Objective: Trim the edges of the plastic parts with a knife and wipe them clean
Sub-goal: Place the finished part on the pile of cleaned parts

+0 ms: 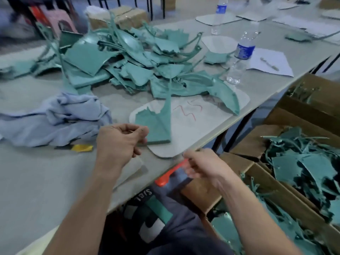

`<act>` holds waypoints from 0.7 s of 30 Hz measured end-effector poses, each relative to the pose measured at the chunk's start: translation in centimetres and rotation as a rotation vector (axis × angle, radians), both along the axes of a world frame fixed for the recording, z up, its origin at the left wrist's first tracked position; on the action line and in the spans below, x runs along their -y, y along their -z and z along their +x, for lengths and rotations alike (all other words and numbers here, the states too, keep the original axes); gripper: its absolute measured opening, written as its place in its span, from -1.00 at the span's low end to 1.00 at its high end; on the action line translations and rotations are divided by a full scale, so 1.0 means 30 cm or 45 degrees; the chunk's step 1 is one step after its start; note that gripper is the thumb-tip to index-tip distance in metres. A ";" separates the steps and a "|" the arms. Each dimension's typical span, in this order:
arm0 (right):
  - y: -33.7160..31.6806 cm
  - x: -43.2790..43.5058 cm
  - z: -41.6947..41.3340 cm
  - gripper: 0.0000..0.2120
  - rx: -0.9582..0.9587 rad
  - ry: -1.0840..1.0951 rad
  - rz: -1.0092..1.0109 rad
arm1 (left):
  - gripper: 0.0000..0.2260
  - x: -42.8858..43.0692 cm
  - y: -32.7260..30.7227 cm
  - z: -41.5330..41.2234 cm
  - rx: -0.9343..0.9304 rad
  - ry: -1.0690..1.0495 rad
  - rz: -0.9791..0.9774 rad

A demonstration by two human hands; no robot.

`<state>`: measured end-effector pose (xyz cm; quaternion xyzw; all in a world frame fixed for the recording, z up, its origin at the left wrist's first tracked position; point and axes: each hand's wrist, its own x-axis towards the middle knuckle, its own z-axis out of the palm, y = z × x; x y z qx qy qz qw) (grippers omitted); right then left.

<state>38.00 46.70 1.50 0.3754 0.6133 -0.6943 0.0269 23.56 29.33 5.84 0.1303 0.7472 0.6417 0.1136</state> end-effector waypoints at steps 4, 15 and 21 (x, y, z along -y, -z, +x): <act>-0.090 -0.009 -0.021 -0.70 0.271 -0.782 0.459 | -0.64 0.133 -0.004 -0.141 -0.075 -0.352 -0.104; -0.296 0.152 -0.636 -0.91 -0.439 -0.412 0.877 | -0.88 0.397 -0.015 -0.400 -0.148 -0.695 -0.128; -0.278 0.097 -0.834 -0.51 -0.023 -0.966 1.477 | -0.72 0.394 -0.009 -0.424 -0.399 -0.785 -0.434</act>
